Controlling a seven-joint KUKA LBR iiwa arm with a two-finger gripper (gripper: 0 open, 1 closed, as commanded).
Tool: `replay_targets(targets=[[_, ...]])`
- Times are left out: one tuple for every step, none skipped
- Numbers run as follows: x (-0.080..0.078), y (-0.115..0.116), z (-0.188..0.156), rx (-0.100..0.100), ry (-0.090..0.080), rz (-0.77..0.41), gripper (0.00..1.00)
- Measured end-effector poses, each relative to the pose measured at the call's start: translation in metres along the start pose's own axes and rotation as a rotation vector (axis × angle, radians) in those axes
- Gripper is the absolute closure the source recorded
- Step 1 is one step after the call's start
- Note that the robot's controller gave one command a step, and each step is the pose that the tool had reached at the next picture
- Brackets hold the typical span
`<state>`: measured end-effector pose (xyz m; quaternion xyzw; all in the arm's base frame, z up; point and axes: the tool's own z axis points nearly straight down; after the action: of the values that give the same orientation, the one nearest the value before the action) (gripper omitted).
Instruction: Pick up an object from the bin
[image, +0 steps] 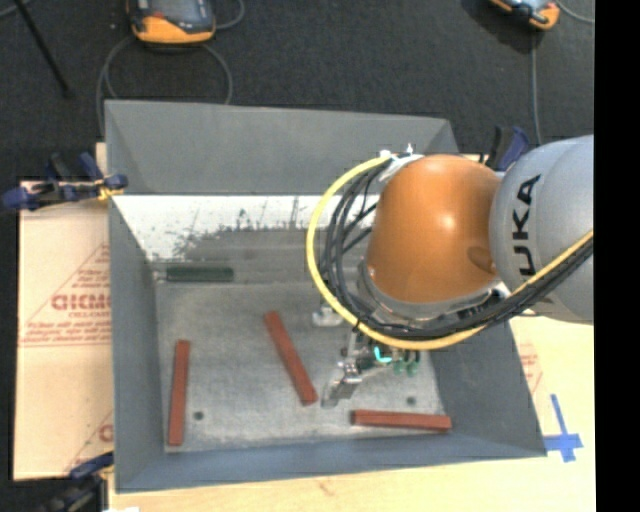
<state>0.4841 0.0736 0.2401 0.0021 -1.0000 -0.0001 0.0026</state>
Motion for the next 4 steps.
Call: replay_targets(targets=[[-0.002,0.000,-0.004,-0.001,-0.008,0.003,0.00],[0.001,-0.003,0.048,-0.002,-0.015,0.009,0.00],[0.000,-0.036,0.097,0.000,-0.008,0.017,0.00],[-0.012,-0.044,0.101,-0.001,-0.008,0.174,0.00]])
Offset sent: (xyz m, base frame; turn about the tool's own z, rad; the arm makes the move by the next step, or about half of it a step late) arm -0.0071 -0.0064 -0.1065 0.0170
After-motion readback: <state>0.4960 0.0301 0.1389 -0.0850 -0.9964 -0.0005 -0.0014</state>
